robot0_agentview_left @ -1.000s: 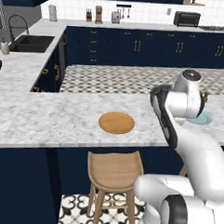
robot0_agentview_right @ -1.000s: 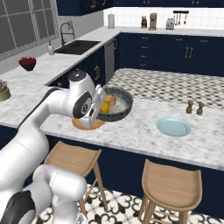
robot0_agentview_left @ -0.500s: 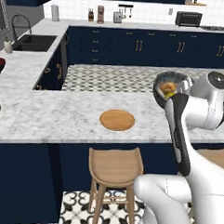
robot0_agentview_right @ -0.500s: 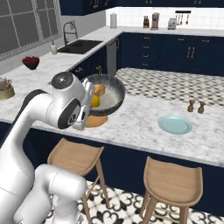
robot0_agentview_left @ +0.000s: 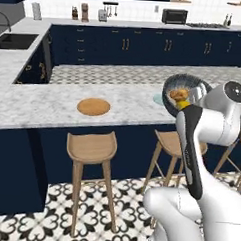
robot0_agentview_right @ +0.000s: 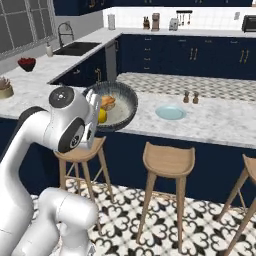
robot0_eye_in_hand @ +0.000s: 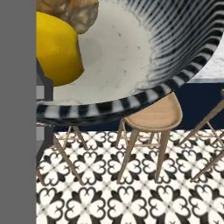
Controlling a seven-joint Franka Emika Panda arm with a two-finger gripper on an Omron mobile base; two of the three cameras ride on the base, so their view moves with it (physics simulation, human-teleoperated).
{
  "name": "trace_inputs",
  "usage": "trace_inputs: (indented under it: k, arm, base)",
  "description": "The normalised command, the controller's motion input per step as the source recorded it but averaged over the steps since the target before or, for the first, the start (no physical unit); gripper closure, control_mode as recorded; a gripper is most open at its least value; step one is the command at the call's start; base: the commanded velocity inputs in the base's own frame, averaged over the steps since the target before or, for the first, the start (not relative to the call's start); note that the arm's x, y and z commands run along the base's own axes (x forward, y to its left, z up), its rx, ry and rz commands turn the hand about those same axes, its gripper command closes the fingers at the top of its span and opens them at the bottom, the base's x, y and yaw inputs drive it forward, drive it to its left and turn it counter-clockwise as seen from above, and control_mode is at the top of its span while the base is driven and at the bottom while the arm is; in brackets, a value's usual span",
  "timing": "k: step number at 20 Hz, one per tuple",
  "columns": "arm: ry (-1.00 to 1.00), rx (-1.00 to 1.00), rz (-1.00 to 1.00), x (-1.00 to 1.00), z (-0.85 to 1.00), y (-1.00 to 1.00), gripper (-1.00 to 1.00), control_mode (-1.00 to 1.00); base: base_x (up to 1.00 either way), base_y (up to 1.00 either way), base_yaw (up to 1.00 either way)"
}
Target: Pick the chicken drumstick and lemon from their plates and place them in the bowl. Then put the bowl in the fridge.
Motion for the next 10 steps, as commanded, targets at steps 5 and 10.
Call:
trace_inputs:
  k: [5,10]
  arm:
    - [0.0,0.0,0.0,0.0,0.0,0.0,1.0,1.0]
    - [0.0,0.0,0.0,0.0,0.0,0.0,1.0,1.0]
  base:
    - [-0.17,-1.0,-0.51]
    - [0.05,-1.0,-0.48]
